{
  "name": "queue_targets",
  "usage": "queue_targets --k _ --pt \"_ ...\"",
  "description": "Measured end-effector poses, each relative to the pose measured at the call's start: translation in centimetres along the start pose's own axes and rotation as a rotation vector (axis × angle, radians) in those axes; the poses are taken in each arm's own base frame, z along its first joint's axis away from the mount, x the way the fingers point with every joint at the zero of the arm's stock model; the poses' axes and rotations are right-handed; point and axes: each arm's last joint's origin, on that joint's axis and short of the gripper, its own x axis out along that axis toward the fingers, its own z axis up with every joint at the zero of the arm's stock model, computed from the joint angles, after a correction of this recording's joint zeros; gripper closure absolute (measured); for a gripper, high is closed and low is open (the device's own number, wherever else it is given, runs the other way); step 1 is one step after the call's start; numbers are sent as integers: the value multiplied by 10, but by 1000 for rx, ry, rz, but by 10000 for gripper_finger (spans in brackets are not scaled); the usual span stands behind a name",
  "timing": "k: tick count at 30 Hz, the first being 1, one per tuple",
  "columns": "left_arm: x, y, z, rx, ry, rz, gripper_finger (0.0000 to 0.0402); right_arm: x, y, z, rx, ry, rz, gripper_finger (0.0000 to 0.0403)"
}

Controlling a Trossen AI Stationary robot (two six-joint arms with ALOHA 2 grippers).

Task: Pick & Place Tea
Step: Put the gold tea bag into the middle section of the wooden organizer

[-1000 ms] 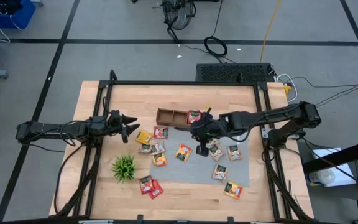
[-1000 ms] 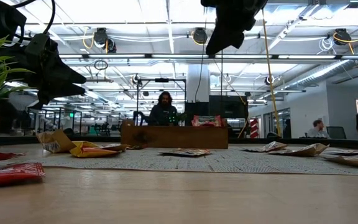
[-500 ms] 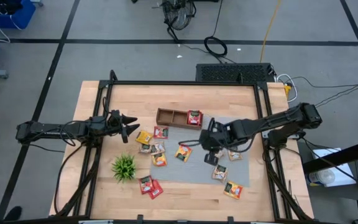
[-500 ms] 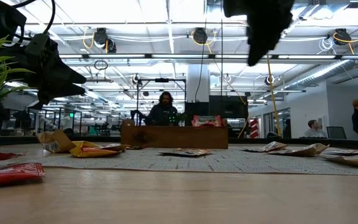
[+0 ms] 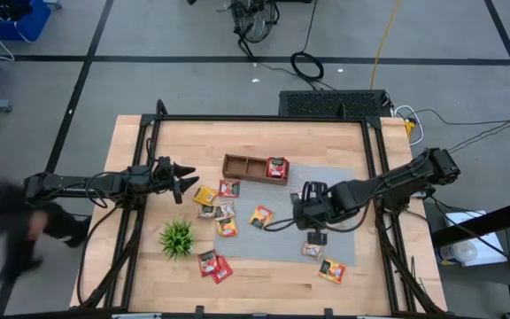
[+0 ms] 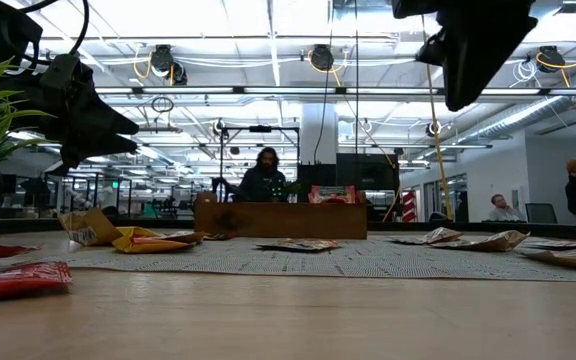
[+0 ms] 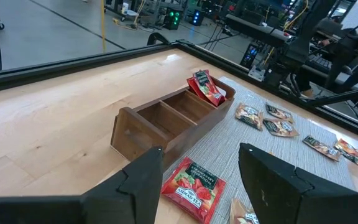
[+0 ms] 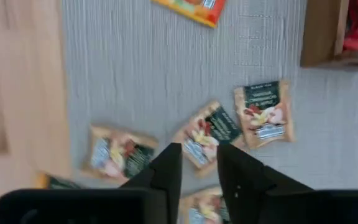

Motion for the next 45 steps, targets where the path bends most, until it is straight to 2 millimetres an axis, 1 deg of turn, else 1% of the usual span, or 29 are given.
queue_targets --k 4,7,13,16,21,28,31,35,41,45 --pt "0 0 0 0 0 0 190 0 -1 -2 -158 27 -8 275" --pt "0 0 0 0 0 0 190 0 -3 -7 -243 73 -15 252" --pt "0 0 0 0 0 0 190 17 -7 -24 -336 114 -21 227" --pt "0 0 0 0 0 0 190 29 -9 -34 -358 120 -21 225" --pt "0 0 0 0 0 0 190 50 -9 -44 -396 116 -19 230" --pt "0 0 0 0 0 0 190 68 -8 -48 -443 46 1 228" --pt "0 0 0 0 0 0 190 74 -6 -50 -444 33 43 228" --pt "0 0 0 0 0 0 190 87 -6 -55 -450 61 48 231" --pt "0 0 0 0 0 0 190 101 -5 -52 -466 44 47 232" --pt "0 0 0 0 0 0 190 113 -7 -56 -460 81 40 232"
